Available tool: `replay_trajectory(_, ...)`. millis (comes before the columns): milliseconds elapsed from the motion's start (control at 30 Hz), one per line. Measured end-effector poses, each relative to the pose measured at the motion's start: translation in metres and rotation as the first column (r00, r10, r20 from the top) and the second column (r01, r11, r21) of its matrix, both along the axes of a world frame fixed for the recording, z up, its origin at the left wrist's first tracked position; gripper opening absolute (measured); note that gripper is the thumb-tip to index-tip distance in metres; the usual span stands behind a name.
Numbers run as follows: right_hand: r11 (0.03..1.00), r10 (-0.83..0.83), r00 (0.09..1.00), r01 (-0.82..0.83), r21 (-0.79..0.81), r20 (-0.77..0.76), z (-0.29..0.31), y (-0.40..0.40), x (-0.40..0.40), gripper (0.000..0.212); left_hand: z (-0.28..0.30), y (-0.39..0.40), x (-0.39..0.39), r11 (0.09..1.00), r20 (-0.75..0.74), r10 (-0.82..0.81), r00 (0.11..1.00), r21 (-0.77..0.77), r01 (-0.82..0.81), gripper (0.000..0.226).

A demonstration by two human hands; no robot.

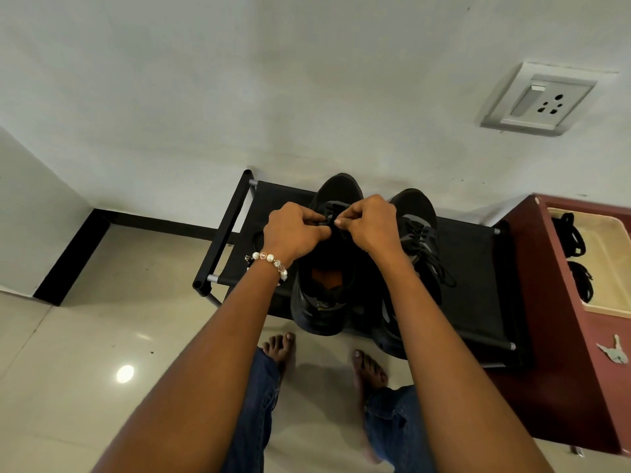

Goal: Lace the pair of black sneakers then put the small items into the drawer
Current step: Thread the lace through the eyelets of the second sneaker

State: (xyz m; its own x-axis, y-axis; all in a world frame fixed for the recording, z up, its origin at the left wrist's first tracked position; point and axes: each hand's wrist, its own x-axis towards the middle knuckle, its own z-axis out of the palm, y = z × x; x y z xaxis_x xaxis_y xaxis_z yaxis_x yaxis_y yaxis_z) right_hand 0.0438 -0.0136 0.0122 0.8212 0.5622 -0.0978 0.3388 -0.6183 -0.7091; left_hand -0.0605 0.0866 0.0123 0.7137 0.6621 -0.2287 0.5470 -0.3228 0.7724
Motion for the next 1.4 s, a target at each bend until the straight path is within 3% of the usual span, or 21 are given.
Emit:
replay_trajectory(167,0.999,-0.018,1.0,0.017,-0.033,-0.016,-0.007,0.012,-0.005,0.009,-0.002,0.002,0.001,0.999,0.007,0.017,1.0,-0.033,-0.017,0.027)
replay_trajectory(333,0.981,-0.135,0.939,0.171,0.088,-0.316,-0.007,0.007,-0.004,0.005,0.001,0.007,-0.001,0.986,0.021,-0.039,0.999,-0.16,0.042,0.038)
replay_trajectory(500,0.966,-0.163,0.87,0.237,0.105,-0.466,-0.01,0.007,-0.002,0.009,0.005,0.008,-0.001,0.976,0.019,-0.066,0.998,-0.206,0.069,0.042)
replay_trajectory(667,0.9,-0.352,0.854,0.422,0.113,-0.383,-0.022,0.016,-0.015,0.034,0.003,0.009,-0.001,0.976,0.018,-0.052,0.998,-0.211,0.054,0.042)
replay_trajectory(867,0.881,-0.37,0.889,0.428,0.202,-0.27,-0.022,0.016,-0.021,0.008,0.001,0.01,-0.001,0.977,0.028,-0.011,1.0,-0.212,0.016,0.032)
replay_trajectory(1100,0.878,-0.271,0.873,0.397,0.266,-0.406,-0.011,0.006,-0.013,0.016,-0.003,0.012,0.0,0.977,0.031,0.015,0.999,-0.213,-0.008,0.028)
replay_trajectory(1267,0.898,-0.269,0.885,0.373,0.234,-0.379,-0.014,0.011,-0.015,0.019,-0.003,0.013,0.001,0.977,0.036,-0.004,0.999,-0.214,0.012,0.029)
replay_trajectory(1400,0.821,-0.341,0.79,0.514,0.247,-0.51,-0.019,0.012,-0.014,0.025,-0.003,0.015,0.001,0.968,0.037,-0.049,0.998,-0.244,0.056,0.034)
